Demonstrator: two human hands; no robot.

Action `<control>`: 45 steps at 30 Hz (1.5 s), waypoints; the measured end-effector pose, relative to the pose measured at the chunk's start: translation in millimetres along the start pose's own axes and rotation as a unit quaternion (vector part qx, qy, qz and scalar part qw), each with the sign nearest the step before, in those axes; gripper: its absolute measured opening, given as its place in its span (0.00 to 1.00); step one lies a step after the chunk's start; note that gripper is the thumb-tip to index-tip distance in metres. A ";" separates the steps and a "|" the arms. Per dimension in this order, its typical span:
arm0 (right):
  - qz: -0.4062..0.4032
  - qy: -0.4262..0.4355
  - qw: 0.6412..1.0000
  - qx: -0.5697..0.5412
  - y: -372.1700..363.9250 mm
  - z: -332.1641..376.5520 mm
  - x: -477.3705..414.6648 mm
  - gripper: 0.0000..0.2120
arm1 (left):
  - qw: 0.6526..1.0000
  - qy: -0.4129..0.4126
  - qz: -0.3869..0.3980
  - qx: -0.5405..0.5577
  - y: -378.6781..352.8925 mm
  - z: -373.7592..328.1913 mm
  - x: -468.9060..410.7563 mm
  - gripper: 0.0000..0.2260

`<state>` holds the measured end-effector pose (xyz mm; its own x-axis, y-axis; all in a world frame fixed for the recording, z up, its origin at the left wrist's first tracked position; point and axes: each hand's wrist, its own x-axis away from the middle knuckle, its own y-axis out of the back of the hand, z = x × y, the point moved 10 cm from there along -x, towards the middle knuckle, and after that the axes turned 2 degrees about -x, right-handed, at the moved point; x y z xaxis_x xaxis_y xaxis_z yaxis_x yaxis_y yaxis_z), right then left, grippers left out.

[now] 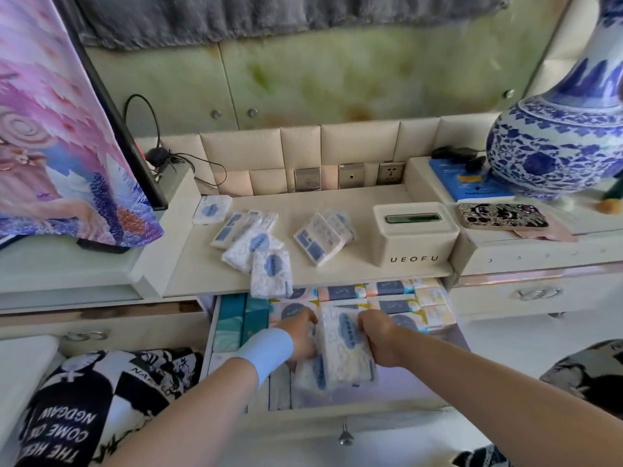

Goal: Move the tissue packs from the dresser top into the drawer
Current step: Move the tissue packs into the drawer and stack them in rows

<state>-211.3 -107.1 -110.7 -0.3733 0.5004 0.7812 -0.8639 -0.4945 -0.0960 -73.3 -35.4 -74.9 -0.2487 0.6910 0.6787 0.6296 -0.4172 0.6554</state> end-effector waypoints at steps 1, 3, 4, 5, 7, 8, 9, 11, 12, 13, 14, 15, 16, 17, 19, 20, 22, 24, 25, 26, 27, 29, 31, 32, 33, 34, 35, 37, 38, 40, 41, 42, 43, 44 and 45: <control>-0.001 -0.005 1.000 0.016 -2.5 -9.1 -4.5 0.14 | 1.000 0.005 0.018 0.009 -8.2 -0.8 0.6 0.16; -0.001 -0.025 0.997 0.072 -7.2 -27.4 -11.3 0.16 | 0.999 0.003 0.045 -0.015 -18.7 -3.2 -2.0 0.13; -0.003 -0.031 0.992 0.124 -7.8 -35.4 -15.0 0.16 | 0.998 0.001 0.052 -0.035 -20.6 -4.3 -1.5 0.11; 0.000 -0.037 0.982 0.184 -9.1 -43.4 -17.8 0.15 | 0.997 0.001 0.058 -0.044 -21.2 -4.1 -0.2 0.10; 0.015 -0.054 0.958 0.280 -15.8 -56.4 -17.0 0.18 | 0.996 0.031 0.078 -0.009 -22.6 7.3 -0.5 0.14; 0.021 -0.058 0.952 0.300 -20.3 -60.1 -18.4 0.22 | 0.995 0.053 0.084 0.023 -23.3 15.0 -1.2 0.17; 0.023 -0.057 0.947 0.314 -25.4 -60.8 -18.8 0.24 | 0.993 0.068 0.082 0.044 -22.6 22.0 -1.5 0.19; -0.002 -0.062 0.934 0.353 -29.6 -56.5 -14.6 0.27 | 0.993 0.079 0.070 0.043 -22.7 33.0 -7.0 0.22; -0.013 -0.070 0.926 0.370 -29.4 -55.2 -13.2 0.27 | 0.994 0.079 0.062 0.044 -24.8 36.4 -10.0 0.22; -0.011 -0.070 0.927 0.369 -30.7 -53.8 -13.3 0.27 | 0.995 0.073 0.051 0.045 -26.6 38.3 -14.2 0.22; 0.003 -0.069 0.933 0.355 -32.7 -53.1 -15.1 0.28 | 0.997 0.058 0.039 0.046 -27.6 36.7 -16.4 0.23; 0.022 -0.068 0.939 0.337 -35.0 -52.4 -16.0 0.29 | 0.998 0.044 0.024 0.031 -27.1 35.8 -19.3 0.24; 0.042 -0.071 0.942 0.326 -37.3 -52.3 -15.4 0.33 | 1.000 0.030 0.006 0.004 -25.7 34.4 -20.8 0.24; 0.057 -0.075 0.944 0.317 -39.9 -52.2 -15.3 0.37 | 0.999 0.020 -0.016 -0.031 -22.1 32.6 -22.2 0.22; 0.077 -0.085 0.944 0.310 -47.3 -52.8 -14.2 0.48 | 0.996 0.005 -0.037 -0.077 -19.1 31.3 -25.6 0.18; 0.080 -0.084 0.942 0.315 -50.8 -53.5 -14.4 0.51 | 0.996 0.001 -0.028 -0.090 -21.7 31.5 -27.1 0.16; 0.074 -0.071 0.941 0.322 -53.6 -53.6 -17.9 0.51 | 0.994 -0.010 -0.015 -0.112 -24.9 28.9 -27.2 0.13; 0.076 -0.061 0.939 0.330 -53.9 -50.9 -17.6 0.44 | 0.993 -0.020 -0.026 -0.113 -22.2 26.3 -27.2 0.09; 0.079 -0.057 0.932 0.350 -52.5 -47.0 -15.3 0.36 | 0.993 -0.029 -0.038 -0.108 -18.5 23.8 -27.0 0.09; 0.082 -0.059 0.920 0.379 -49.3 -40.9 -11.6 0.27 | 0.992 -0.043 -0.056 -0.103 -13.4 21.4 -27.2 0.10; 0.093 -0.069 0.905 0.409 -45.3 -35.7 -6.3 0.19 | 0.990 -0.058 -0.070 -0.103 -9.1 19.0 -26.8 0.11; 0.116 -0.100 0.870 0.468 -33.7 -29.5 4.4 0.12 | 0.982 -0.107 -0.080 -0.133 -7.7 9.3 -24.0 0.14; 0.111 -0.099 0.850 0.506 -19.7 -24.2 5.0 0.09 | 0.964 -0.166 -0.067 -0.196 -17.0 -4.4 -18.8 0.17; 0.109 -0.097 0.853 0.501 -14.6 -26.9 2.7 0.08 | 0.952 -0.187 -0.054 -0.235 -24.6 -9.3 -16.8 0.18; 0.107 -0.096 0.866 0.478 -12.8 -31.1 1.9 0.08 | 0.941 -0.196 -0.043 -0.272 -31.8 -11.8 -15.9 0.19; 0.100 -0.088 0.881 0.453 -12.8 -36.3 -1.1 0.09 | 0.932 -0.194 -0.035 -0.304 -37.1 -11.8 -16.5 0.18; 0.086 -0.074 0.896 0.429 -12.8 -42.1 -8.8 0.10 | 0.926 -0.188 -0.034 -0.327 -39.4 -11.5 -16.5 0.17; 0.054 -0.045 0.925 0.375 -16.6 -54.0 -26.1 0.13 | 0.923 -0.172 -0.039 -0.342 -37.8 -10.0 -17.1 0.14; 0.033 -0.045 0.937 0.344 -17.2 -62.2 -35.3 0.14 | 0.924 -0.166 -0.043 -0.341 -35.6 -9.2 -17.2 0.12; 0.003 -0.058 0.953 0.297 -21.9 -75.6 -42.7 0.14 | 0.927 -0.162 -0.055 -0.334 -30.2 -6.9 -16.6 0.12; -0.008 -0.056 0.960 0.276 -25.5 -76.8 -41.3 0.14 | 0.928 -0.160 -0.065 -0.329 -27.4 -5.2 -16.1 0.12; -0.015 -0.057 0.965 0.254 -28.5 -76.7 -38.7 0.14 | 0.932 -0.157 -0.074 -0.317 -25.1 -2.6 -15.9 0.13; -0.009 -0.067 0.971 0.230 -33.2 -76.9 -35.5 0.14 | 0.938 -0.154 -0.082 -0.301 -23.3 -0.3 -14.9 0.14; 0.006 -0.078 0.974 0.212 -37.9 -77.3 -32.7 0.15 | 0.943 -0.151 -0.088 -0.285 -22.2 2.3 -14.4 0.16; 0.020 -0.087 0.975 0.202 -42.4 -76.4 -30.6 0.15 | 0.946 -0.151 -0.092 -0.272 -22.1 4.4 -13.3 0.18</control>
<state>-189.2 -47.2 -177.6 -0.3107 0.3636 0.8782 -0.6328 -0.7686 0.0944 -80.8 -32.7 -99.9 -0.0446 0.8846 0.4641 0.1040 -0.4580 0.8829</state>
